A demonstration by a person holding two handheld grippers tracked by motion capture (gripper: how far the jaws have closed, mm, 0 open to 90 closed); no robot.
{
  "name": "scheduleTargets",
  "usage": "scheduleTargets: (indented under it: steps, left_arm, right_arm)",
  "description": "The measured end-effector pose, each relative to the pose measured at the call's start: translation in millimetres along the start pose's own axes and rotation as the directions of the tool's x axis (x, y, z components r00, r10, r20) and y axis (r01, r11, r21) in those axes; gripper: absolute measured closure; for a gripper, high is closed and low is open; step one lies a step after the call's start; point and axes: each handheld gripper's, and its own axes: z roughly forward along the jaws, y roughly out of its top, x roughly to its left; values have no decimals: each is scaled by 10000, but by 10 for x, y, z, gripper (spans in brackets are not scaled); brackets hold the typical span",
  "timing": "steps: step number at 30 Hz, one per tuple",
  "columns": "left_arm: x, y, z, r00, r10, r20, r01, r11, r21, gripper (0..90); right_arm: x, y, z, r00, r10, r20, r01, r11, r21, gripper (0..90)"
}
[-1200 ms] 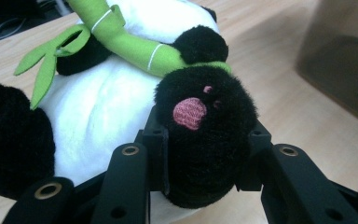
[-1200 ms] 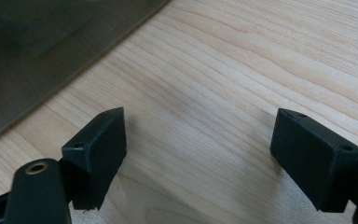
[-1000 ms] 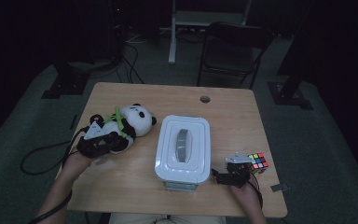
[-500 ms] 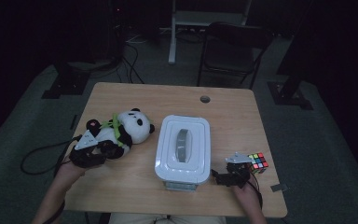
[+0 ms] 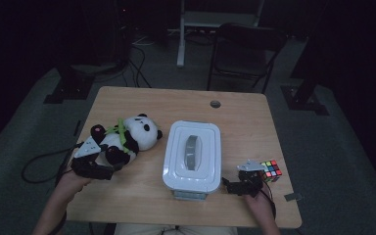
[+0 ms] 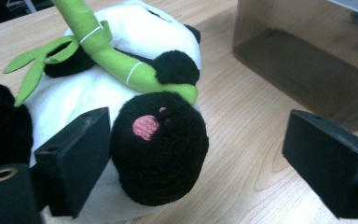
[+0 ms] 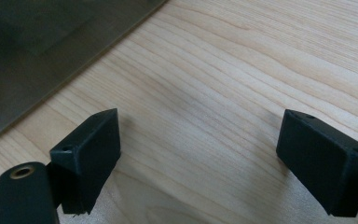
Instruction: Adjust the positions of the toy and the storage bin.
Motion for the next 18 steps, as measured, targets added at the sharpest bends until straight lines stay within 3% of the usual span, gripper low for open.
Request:
scheduleTargets:
  steps: [1,3,10,13,18]
  left_arm:
    - [-3,10,-6,9998,-147,109,148,9999,-84,4]
    - [-30,21,-4,9996,27,284,-22,9999,-161,4]
    - [-171,58,71,9972,713,204,-716,9974,112,5]
    - [-200,68,72,9975,659,254,-659,9978,5,5]
    - [-277,105,52,9955,906,269,-900,9957,-203,5]
  right_arm:
    - [0,0,0,10000,0,0,0,10000,-1,132]
    - [1,0,0,10000,-5,6,5,10000,1,132]
    - [10,1,3,9999,-70,73,69,10000,32,132]
    - [11,2,3,9999,-74,75,74,10000,34,132]
    - [10,2,3,9999,-71,74,71,10000,35,132]
